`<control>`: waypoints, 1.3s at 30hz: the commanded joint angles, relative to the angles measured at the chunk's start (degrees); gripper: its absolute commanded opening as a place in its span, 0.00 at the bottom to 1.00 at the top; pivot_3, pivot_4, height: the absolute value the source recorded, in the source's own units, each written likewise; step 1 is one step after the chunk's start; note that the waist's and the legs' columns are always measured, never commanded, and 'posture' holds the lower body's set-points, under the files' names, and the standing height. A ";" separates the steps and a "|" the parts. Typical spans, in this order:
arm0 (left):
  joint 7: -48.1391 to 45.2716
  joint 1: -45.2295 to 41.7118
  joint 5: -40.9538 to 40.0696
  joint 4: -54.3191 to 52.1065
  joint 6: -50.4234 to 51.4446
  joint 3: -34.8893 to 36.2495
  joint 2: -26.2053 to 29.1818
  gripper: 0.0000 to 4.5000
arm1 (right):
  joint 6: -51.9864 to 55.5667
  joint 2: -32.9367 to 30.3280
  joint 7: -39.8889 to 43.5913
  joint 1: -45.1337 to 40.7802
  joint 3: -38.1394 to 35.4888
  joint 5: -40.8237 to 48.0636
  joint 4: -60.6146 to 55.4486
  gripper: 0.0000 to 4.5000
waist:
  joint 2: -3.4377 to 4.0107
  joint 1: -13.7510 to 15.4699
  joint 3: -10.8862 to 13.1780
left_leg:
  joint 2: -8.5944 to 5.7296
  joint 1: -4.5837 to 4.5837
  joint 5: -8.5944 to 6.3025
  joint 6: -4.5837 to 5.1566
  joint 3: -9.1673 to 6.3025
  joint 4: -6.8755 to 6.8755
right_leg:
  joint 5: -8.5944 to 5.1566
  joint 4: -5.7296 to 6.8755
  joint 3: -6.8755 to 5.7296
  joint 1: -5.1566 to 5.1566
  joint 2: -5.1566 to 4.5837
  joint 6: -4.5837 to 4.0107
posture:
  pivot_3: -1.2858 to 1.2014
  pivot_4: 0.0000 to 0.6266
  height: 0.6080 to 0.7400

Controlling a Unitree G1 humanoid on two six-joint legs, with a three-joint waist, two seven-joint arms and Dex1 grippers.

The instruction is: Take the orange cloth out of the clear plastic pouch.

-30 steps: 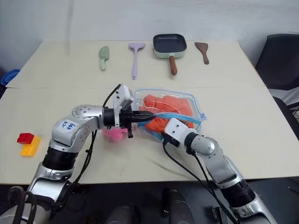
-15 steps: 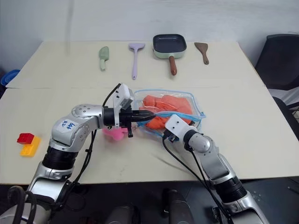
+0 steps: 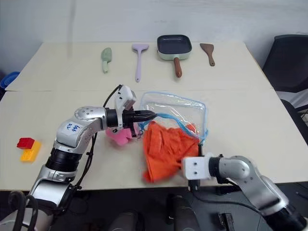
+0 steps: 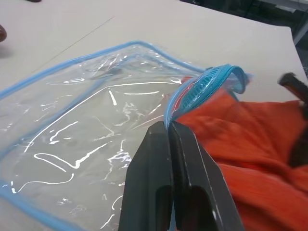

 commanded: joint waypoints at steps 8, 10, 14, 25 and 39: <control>-2.68 1.16 3.48 -1.17 -5.77 -0.06 4.71 0.00 | -5.22 -11.00 6.84 15.76 -26.59 4.17 3.54 0.01 | -0.02 1.15 0.02 | -0.01 0.00 0.00 0.00 0.01 0.00 | 0.00 -0.02 0.00 -0.01 -0.01 0.00 | 0.52 0.24 1.00; -5.20 2.58 2.06 -4.17 -5.80 -0.32 6.16 0.00 | -6.34 -10.69 5.43 16.49 -30.74 3.19 8.84 0.01 | -0.02 1.13 0.01 | 0.00 0.00 0.00 0.01 0.04 0.01 | 0.01 -0.03 0.03 0.00 -0.03 0.01 | 0.52 0.24 1.00; -9.59 5.86 0.87 -10.29 -6.54 -2.25 8.05 0.00 | -8.24 -8.39 -1.23 12.55 -34.14 1.22 21.83 0.01 | -0.02 1.15 0.02 | 0.00 0.01 0.00 0.01 0.06 0.00 | 0.00 -0.01 0.04 -0.01 -0.03 0.00 | 0.52 0.24 1.00; -14.25 9.22 4.95 -14.11 -12.08 -7.54 11.31 0.00 | 14.12 6.89 -16.28 3.49 -34.43 9.10 21.24 0.01 | 0.14 1.04 -0.03 | 0.03 0.07 0.04 -0.07 0.11 0.00 | -0.04 0.13 0.16 -0.04 -0.02 -0.07 | 0.52 0.24 1.00; -13.22 9.74 6.62 -13.33 -12.61 -7.20 11.40 0.00 | 24.59 10.30 -28.53 -1.50 -42.43 12.25 29.87 0.01 | 0.15 1.05 -0.04 | 0.02 0.06 0.03 -0.01 0.11 0.00 | -0.03 0.13 0.16 -0.04 -0.04 -0.07 | 0.52 0.24 1.00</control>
